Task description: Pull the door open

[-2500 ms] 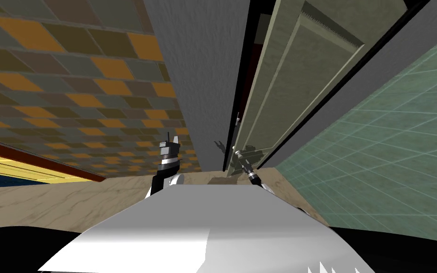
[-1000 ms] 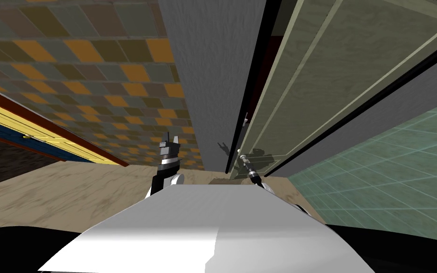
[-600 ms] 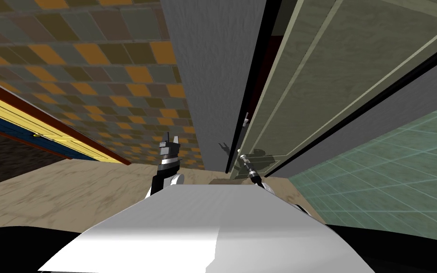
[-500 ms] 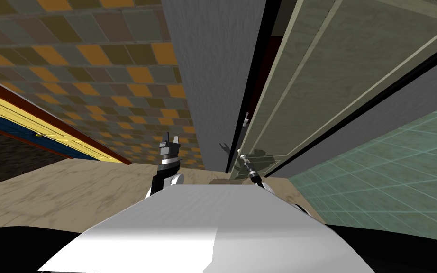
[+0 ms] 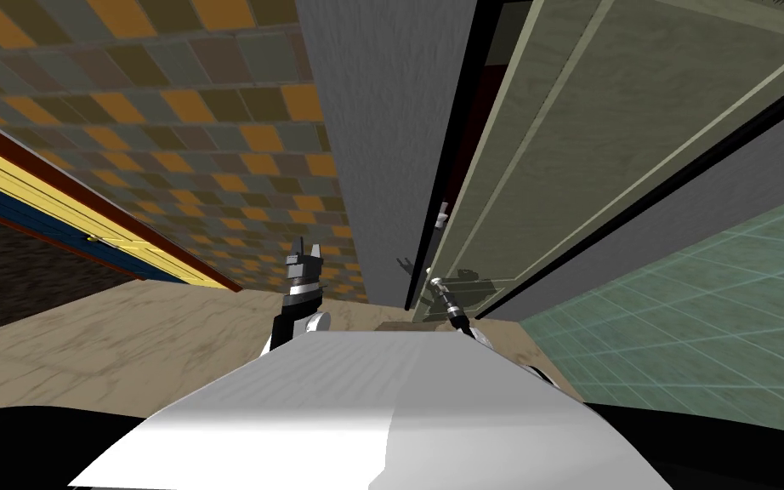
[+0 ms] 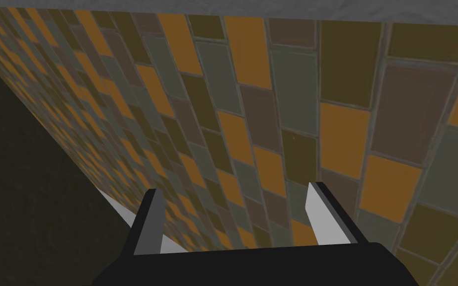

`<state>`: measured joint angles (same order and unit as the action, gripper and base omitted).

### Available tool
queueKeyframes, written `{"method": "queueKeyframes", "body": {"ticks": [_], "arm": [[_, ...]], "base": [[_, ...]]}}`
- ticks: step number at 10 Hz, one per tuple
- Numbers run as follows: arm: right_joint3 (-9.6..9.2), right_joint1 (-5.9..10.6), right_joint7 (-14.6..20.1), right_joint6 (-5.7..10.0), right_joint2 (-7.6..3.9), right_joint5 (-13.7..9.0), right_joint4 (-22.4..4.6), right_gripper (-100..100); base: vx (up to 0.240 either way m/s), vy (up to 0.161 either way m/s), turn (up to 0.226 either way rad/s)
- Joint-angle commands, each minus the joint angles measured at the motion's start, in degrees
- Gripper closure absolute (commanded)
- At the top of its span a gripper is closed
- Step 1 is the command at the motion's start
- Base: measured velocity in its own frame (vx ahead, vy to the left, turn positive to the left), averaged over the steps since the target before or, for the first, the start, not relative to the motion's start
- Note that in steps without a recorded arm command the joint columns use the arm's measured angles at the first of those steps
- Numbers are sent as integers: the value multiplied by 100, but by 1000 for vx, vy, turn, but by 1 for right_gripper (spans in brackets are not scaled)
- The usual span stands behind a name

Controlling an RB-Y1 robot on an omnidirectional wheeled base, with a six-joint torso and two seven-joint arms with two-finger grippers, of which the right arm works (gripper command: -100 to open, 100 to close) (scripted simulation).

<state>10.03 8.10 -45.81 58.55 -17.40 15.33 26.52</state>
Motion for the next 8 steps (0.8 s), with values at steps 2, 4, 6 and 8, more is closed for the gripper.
{"method": "queueKeyframes", "body": {"ticks": [2,4,6,8], "arm": [[-65,-21,397,-20,39,-65,13,100],[-94,-24,622,-32,37,-125,23,100],[-153,-30,998,-57,32,-247,44,100],[-182,-33,1279,-69,29,-309,55,100]], "base": [[-25,-11,24],[-29,-16,42],[-32,-19,51],[-34,-20,37]]}}
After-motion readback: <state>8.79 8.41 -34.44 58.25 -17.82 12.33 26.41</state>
